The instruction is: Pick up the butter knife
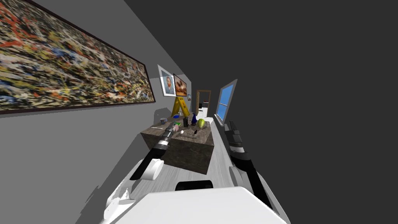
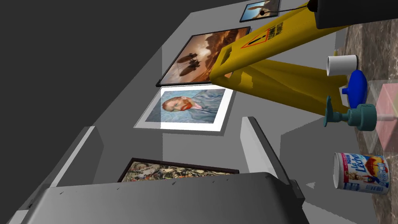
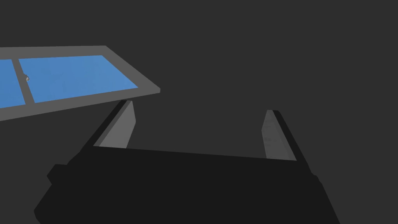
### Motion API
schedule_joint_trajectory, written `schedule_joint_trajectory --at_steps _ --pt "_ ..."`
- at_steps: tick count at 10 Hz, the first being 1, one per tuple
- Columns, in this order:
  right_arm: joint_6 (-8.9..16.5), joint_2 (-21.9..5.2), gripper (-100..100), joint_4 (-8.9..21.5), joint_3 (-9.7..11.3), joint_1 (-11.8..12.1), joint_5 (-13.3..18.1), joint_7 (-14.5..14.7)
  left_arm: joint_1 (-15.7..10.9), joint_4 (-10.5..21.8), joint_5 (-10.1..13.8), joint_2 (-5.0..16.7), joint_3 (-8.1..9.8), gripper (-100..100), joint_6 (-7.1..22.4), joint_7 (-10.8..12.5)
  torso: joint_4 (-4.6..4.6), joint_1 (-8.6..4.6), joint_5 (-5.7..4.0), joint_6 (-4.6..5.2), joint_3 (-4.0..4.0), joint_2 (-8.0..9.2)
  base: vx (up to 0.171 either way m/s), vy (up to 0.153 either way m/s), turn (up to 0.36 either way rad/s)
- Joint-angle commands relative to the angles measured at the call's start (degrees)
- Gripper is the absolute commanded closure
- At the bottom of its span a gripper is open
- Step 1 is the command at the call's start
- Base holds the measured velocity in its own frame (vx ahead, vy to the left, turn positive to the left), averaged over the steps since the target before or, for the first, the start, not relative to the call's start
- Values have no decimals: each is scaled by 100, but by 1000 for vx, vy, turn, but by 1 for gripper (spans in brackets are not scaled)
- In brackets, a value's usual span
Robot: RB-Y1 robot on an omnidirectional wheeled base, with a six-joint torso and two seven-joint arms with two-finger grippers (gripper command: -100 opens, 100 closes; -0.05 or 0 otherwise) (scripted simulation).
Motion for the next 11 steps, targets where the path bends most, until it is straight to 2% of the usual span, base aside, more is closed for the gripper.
schedule_joint_trajectory --at_steps 1,2,3,5,6,7,8,10,11 --pt "0 0 0 0 0 0 0 0 -185 181 34 138 -18 -100 286 -108 0 0 0 0 0 0 -19 -99 94" --pt "0 0 0 0 0 0 0 0 -185 181 34 138 -18 -100 443 -108 1 -1 0 -1 3 5 -19 -91 44" --pt "0 0 0 0 0 0 0 0 -402 389 73 264 -21 -100 630 -198 2 1 0 0 5 8 -6 -118 74" --pt "0 0 0 0 0 0 0 0 -402 389 73 264 -21 -100 898 -198 1 -1 -1 -1 1 2 -3 -68 34" --pt "0 0 0 0 0 0 0 0 -627 605 114 389 -25 -100 1141 -288 1 18 3 0 1 2 -14 -81 82" --pt "0 0 0 0 0 0 0 0 -627 605 114 389 -25 -100 1307 -288 1 8 2 -1 2 4 -13 -80 60" --pt "0 0 0 0 0 0 0 0 -857 816 158 513 -29 -100 1509 -378 1 8 1 -1 3 5 -21 -102 88" --pt "0 0 0 0 0 0 0 0 -857 828 158 513 -29 -100 1724 -378 1 1 0 0 3 4 -7 -73 18" --pt "0 0 0 0 0 0 0 0 -1091 1058 205 637 -34 -100 1900 -465 1 15 2 0 2 2 -2 -62 92"
